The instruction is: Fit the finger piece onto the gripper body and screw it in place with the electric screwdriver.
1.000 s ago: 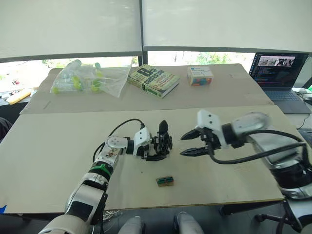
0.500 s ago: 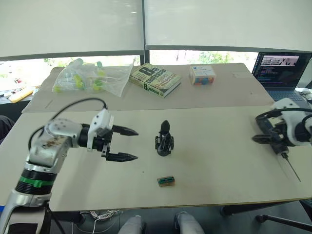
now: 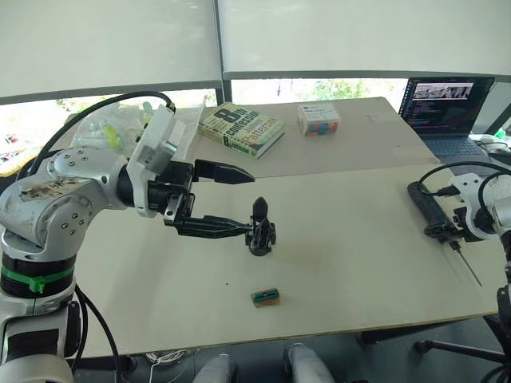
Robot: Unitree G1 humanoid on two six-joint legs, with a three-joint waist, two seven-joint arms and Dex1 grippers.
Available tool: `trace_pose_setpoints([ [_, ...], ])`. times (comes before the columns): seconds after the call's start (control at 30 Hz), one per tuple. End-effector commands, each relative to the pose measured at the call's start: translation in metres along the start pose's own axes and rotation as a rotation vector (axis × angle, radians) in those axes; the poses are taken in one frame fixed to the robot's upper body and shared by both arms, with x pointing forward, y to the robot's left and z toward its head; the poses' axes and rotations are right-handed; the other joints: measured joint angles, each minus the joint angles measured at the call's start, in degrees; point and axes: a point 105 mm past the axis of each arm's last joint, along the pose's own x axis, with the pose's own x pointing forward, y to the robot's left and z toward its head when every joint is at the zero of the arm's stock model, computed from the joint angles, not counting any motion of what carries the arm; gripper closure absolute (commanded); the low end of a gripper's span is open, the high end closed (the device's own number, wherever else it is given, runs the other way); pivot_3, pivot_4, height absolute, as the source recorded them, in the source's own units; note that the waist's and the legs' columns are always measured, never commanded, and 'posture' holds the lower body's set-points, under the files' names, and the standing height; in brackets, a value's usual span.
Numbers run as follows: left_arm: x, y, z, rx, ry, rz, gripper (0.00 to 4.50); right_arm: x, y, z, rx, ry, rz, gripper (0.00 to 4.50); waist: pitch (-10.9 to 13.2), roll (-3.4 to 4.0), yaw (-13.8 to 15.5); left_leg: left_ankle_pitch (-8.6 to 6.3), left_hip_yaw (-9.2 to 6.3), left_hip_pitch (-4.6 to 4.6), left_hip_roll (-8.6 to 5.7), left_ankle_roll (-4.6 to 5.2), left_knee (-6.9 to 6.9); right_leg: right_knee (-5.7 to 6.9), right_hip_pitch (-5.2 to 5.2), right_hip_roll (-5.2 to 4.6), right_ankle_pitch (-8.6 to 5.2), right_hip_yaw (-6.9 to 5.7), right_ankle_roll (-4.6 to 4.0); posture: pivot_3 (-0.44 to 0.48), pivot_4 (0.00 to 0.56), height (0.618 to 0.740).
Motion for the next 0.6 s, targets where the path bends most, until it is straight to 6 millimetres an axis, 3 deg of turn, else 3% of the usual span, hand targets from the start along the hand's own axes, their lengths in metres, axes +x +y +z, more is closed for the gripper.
trace_pose_setpoints([
  [0.03, -0.001, -0.005, 0.011, 0.060, -0.006, -0.005, 0.00, 0.000, -0.003, 0.004, -0.031, -0.007, -0.007, 0.04, 0.00, 0.00, 0.06, 0.00, 0.00, 0.00, 0.00, 0.00, 0.00, -0.01, 0.01, 0.00, 0.00, 0.00, 0.00, 0.000, 0.150, 0.740],
  [0.1, 0.000, -0.004, 0.011, 0.067, -0.005, -0.001, 0.00, 0.002, -0.001, 0.004, -0.038, -0.003, 0.005, 0.04, 0.00, 0.00, 0.07, 0.01, 0.00, 0.00, -0.01, -0.01, 0.01, 0.00, 0.02, -0.01, 0.00, 0.00, 0.00, 0.000, 0.150, 0.740],
  [0.13, 0.000, -0.004, 0.011, 0.071, -0.003, 0.001, 0.00, 0.003, -0.001, 0.003, -0.041, 0.000, 0.010, 0.56, 0.00, 0.00, 0.05, 0.01, 0.00, 0.00, -0.02, -0.02, 0.02, 0.03, 0.02, -0.01, 0.00, 0.01, 0.00, 0.000, 0.150, 0.740],
  [0.33, -0.001, -0.002, 0.006, 0.087, 0.014, 0.006, 0.00, -0.003, 0.000, 0.006, -0.117, -0.007, 0.074, 2.55, 0.00, 0.00, -0.02, 0.02, 0.01, 0.01, 0.00, -0.03, 0.01, 0.03, 0.01, 0.01, 0.00, 0.01, 0.00, 0.000, 0.150, 0.740],
  [0.47, -0.003, -0.006, -0.009, 0.076, 0.074, -0.020, 0.00, -0.034, 0.025, 0.029, -0.337, -0.099, 0.331, 2.60, 0.17, 0.28, -0.33, 0.01, 0.03, 0.02, 0.00, -0.02, 0.00, 0.04, 0.00, 0.02, 0.00, 0.04, 0.00, 0.000, 0.150, 0.740],
  [0.6, -0.005, -0.009, -0.025, 0.084, 0.130, -0.049, 0.00, -0.058, 0.054, 0.015, -0.556, -0.039, 0.500, 2.60, 0.40, 0.70, -0.09, 0.00, 0.05, -0.02, 0.01, 0.00, 0.00, 0.08, -0.06, 0.02, -0.04, 0.03, 0.06, 0.000, 0.150, 0.740],
])
